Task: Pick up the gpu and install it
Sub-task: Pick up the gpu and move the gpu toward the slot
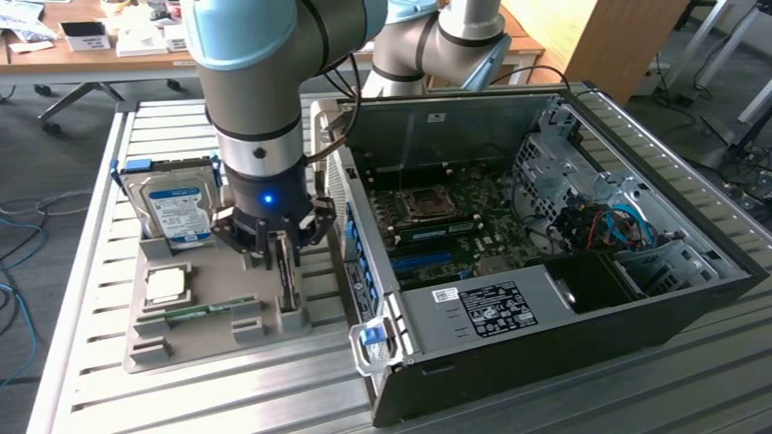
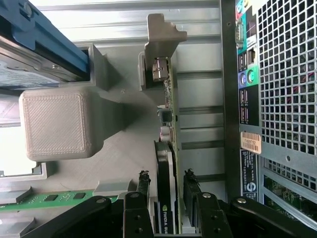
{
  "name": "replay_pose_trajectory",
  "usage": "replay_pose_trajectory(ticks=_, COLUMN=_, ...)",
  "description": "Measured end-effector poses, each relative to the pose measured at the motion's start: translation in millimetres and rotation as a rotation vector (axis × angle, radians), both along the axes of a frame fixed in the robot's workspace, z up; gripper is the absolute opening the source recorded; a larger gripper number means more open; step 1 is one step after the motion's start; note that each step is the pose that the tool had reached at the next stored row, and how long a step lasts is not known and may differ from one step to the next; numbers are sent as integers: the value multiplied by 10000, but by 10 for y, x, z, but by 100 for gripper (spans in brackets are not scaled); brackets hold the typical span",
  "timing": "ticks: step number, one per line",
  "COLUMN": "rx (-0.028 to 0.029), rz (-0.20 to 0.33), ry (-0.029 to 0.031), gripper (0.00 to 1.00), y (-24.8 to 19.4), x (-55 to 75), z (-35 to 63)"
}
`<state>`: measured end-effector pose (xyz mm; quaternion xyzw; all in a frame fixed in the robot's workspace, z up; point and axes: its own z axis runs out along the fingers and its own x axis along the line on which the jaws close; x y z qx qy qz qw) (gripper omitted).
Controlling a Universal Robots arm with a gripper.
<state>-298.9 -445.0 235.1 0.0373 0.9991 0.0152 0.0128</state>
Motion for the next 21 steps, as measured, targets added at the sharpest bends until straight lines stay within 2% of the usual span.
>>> replay_pose_trajectory(ticks=7, rx=-1, rz=0, ry=2, gripper=42, y=12, x=4, z=-32)
replay_pose_trajectory(ticks=13, rx=0, rz=0, ry=1, gripper=42, y=48, x=4, z=-48)
replay_pose_trajectory(ticks=21, rx=-2, rz=0, ry=4, gripper=42, y=48, x=3, z=-73)
